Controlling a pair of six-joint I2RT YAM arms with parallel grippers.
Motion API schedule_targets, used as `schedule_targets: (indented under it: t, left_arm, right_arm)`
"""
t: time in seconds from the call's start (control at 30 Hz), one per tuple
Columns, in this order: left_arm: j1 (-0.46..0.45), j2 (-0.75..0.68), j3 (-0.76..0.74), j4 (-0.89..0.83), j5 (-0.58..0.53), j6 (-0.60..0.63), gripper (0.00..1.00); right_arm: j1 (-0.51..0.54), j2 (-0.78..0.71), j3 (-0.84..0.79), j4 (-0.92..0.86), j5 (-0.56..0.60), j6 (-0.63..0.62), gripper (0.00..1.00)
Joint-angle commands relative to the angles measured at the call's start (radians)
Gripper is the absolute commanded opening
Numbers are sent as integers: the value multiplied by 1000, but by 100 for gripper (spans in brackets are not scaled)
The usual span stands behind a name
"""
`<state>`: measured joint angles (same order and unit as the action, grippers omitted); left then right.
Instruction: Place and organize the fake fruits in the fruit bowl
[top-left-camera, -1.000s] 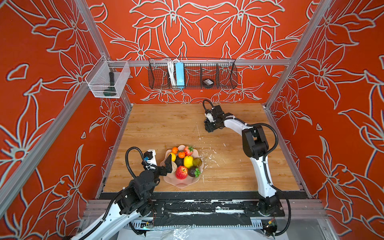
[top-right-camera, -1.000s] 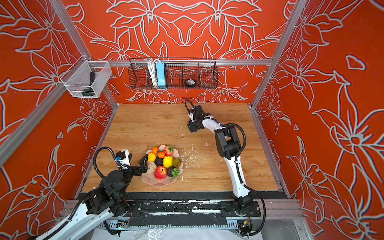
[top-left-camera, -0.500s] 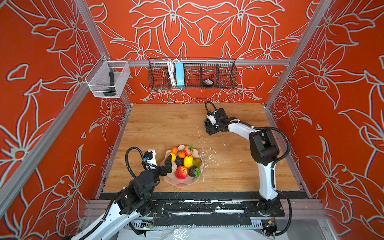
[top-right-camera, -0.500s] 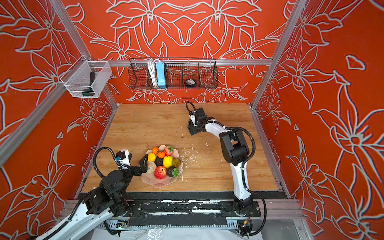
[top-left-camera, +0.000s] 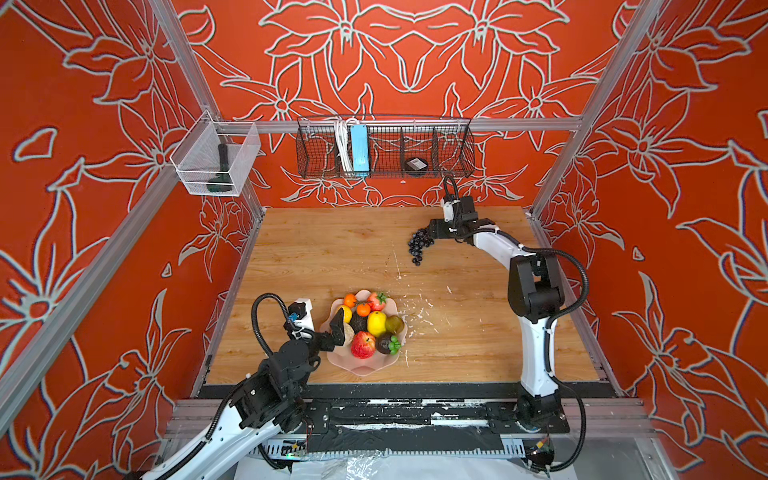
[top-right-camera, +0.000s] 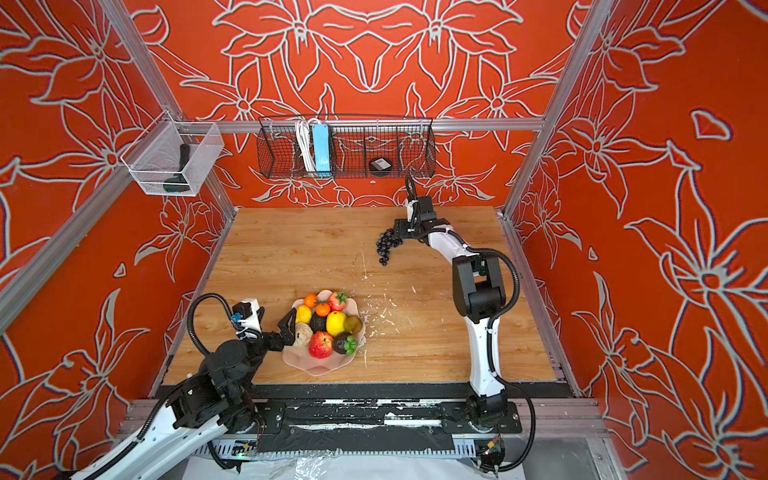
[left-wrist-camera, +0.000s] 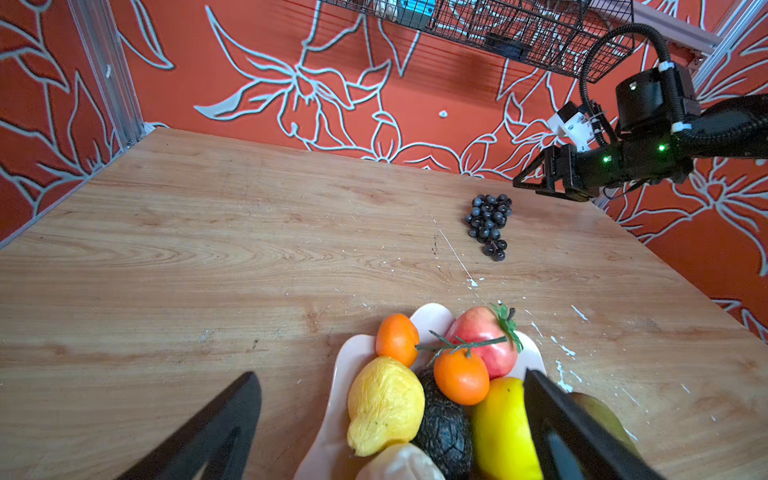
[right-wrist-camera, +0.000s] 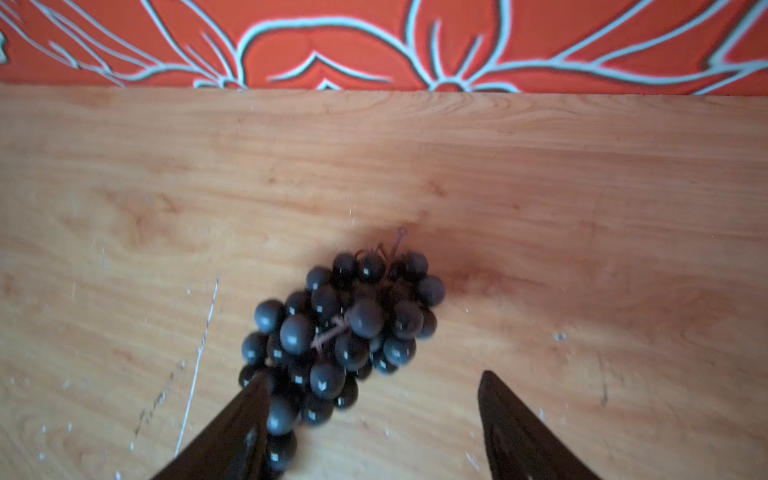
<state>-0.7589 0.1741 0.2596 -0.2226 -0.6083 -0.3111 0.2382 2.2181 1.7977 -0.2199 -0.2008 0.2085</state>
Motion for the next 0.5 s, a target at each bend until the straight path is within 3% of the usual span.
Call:
schedule_targets:
  t: [0.0, 0.2, 0.47]
  left_arm:
    - [4, 14, -8, 25, -10, -9, 98]
    - [4, 30, -11, 37, -9, -8, 98]
    - [4, 43, -14, 49, -5, -8, 98]
  right_arm:
    - [-8, 76, 60, 2, -72, 101, 82]
    - [-24, 168, 166, -28, -35, 188, 84]
    - [-28, 297, 341, -81, -98, 244, 90]
